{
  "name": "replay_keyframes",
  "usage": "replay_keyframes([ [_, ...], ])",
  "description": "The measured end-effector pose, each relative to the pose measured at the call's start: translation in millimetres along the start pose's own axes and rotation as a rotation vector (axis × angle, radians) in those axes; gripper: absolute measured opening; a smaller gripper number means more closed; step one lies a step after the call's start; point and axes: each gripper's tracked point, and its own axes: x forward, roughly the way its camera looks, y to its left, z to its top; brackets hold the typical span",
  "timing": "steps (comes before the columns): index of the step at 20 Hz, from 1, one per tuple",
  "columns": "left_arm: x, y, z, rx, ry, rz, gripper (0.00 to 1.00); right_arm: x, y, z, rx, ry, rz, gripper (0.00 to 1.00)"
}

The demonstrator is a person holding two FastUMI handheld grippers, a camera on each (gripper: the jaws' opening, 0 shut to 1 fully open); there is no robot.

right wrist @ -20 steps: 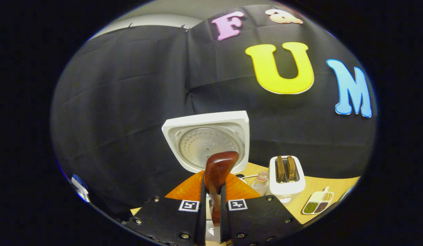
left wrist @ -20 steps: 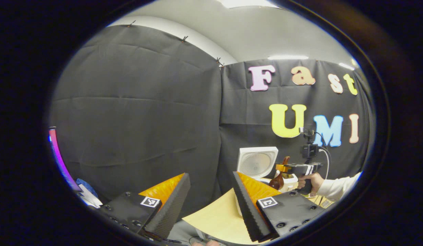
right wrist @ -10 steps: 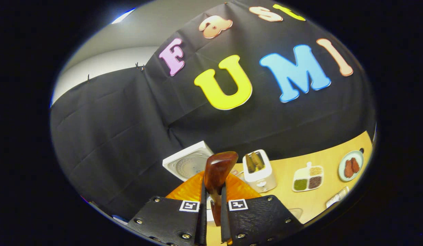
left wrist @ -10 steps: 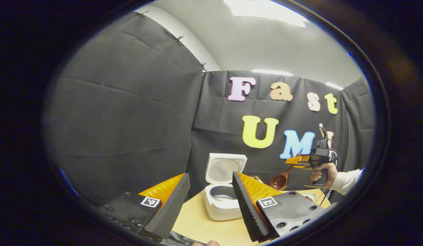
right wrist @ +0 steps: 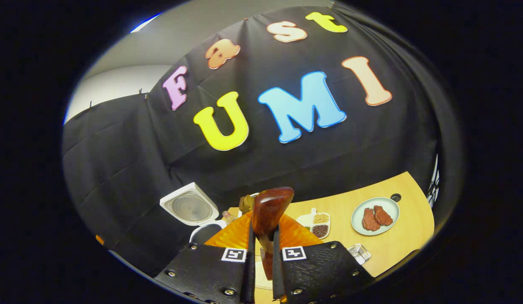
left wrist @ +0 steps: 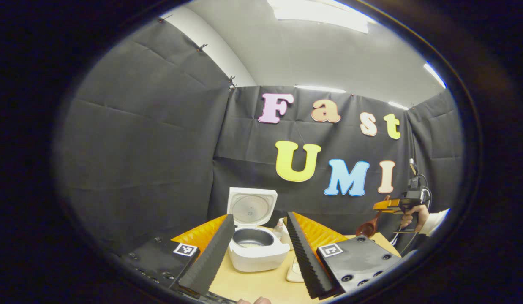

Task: Close the left gripper, press the button to open the rice cooker; take a wooden spoon from the chopstick holder with the right hand, scoop a spoonful of rice and pour it into the rice cooker, then put the wooden spoon back into the chopstick holder.

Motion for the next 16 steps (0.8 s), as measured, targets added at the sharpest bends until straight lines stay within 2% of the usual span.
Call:
replay_keyframes([
  [3, 3, -39, -12, 0.018, 0.034, 0.032, 0.82, 12, -63, -16, -0.048, 0.046, -0.050, 0.16],
  [4, 3, -50, -17, 0.026, 0.049, 0.052, 0.88, 20, -81, -20, -0.058, 0.068, -0.054, 0.16],
  [7, 0, -81, -23, 0.037, 0.075, 0.102, 0.88, 44, -124, -55, -0.057, 0.138, -0.041, 0.17],
  [8, 0, -90, -25, 0.041, 0.089, 0.120, 0.85, 54, -140, -70, -0.054, 0.157, -0.038, 0.17],
  [9, 0, -97, -31, 0.045, 0.107, 0.136, 0.82, 61, -150, -80, -0.053, 0.176, -0.041, 0.17],
  [16, 0, -140, -35, 0.098, 0.171, 0.155, 0.82, 87, -204, -115, -0.009, 0.201, -0.095, 0.17],
])
